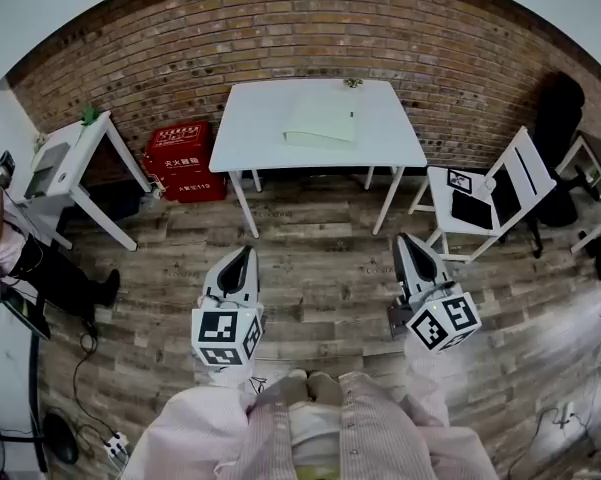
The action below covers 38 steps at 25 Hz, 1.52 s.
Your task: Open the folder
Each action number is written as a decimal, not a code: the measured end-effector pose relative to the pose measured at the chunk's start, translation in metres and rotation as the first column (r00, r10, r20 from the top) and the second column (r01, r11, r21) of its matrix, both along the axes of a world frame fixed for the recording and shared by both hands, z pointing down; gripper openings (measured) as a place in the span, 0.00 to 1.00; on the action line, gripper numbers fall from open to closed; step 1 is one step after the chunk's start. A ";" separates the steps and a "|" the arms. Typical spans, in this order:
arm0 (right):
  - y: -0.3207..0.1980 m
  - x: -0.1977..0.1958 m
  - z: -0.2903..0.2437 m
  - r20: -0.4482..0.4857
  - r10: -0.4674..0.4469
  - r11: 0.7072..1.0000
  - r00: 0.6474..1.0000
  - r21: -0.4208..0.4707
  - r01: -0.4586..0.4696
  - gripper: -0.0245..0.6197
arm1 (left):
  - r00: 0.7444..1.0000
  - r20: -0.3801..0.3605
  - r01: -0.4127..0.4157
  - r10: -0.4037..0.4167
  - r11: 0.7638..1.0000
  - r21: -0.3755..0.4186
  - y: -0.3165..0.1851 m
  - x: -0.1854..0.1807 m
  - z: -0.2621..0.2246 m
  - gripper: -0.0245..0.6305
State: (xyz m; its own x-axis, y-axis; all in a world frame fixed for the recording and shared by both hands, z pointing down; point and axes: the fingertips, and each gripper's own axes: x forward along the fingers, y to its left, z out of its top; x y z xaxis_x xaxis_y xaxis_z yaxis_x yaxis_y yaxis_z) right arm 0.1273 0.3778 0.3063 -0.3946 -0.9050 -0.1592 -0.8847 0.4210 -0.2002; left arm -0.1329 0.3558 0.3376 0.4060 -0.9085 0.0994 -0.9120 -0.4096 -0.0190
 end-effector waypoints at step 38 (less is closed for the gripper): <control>-0.206 0.020 0.036 0.077 0.048 0.993 0.996 -0.113 -0.039 0.17 | 0.998 -0.058 -0.012 0.006 0.995 -0.098 -0.201 0.013 0.043 0.19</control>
